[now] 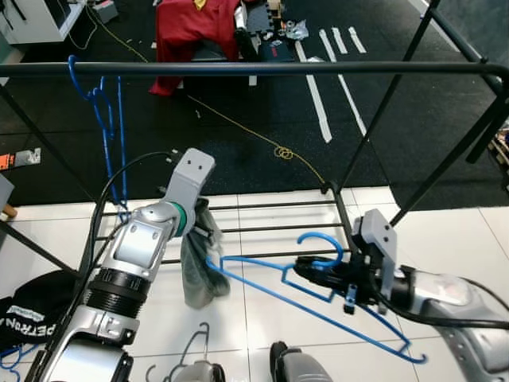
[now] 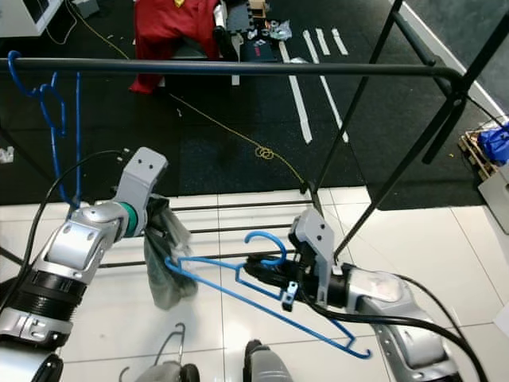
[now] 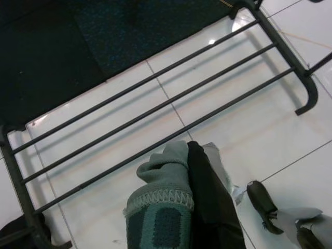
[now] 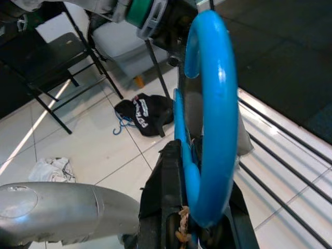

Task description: Hang hanger

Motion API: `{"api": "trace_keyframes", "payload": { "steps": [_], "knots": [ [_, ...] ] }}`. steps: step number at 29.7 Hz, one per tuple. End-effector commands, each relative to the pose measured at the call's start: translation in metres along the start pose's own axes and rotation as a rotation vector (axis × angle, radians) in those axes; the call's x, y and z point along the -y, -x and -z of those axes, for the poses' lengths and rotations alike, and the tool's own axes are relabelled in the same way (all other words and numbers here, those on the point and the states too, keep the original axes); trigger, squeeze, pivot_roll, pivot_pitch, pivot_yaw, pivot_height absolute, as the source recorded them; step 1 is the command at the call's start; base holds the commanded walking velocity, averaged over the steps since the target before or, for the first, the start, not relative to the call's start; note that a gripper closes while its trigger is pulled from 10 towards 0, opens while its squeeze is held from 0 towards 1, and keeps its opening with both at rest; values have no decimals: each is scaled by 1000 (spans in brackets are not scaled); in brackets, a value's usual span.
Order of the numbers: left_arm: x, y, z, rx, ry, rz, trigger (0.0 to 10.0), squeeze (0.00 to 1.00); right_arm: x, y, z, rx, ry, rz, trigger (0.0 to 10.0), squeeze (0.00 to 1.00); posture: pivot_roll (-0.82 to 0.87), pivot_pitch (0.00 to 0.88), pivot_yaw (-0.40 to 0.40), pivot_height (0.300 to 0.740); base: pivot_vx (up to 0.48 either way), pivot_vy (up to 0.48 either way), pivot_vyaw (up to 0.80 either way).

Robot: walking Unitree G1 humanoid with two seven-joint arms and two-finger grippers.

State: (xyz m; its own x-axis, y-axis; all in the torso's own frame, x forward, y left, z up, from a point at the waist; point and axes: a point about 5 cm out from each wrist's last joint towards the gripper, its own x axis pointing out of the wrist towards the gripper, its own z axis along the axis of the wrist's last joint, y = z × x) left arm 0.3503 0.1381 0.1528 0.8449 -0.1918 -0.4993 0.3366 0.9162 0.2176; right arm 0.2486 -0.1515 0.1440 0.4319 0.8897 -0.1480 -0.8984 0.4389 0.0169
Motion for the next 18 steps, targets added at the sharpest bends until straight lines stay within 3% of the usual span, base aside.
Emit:
{"api": "trace_keyframes", "payload": {
  "steps": [1,8,12,18],
  "knots": [
    [-3,-1,0,-30,22,-14,10000,0,2,-6,6,-15,21,12,10000,0,-77,132,90,740,0,0,0],
    [-6,0,-10,-51,35,-38,10000,0,4,-13,6,-37,39,12,10000,0,-70,132,93,740,0,0,0],
    [-5,1,-16,-64,34,-60,10000,0,5,-14,14,-101,39,-4,10000,0,-69,134,93,740,0,0,0],
    [-4,0,-19,-69,40,-60,10000,0,19,-20,20,-106,46,61,10000,0,-75,135,108,740,0,0,0]
  ]
}}
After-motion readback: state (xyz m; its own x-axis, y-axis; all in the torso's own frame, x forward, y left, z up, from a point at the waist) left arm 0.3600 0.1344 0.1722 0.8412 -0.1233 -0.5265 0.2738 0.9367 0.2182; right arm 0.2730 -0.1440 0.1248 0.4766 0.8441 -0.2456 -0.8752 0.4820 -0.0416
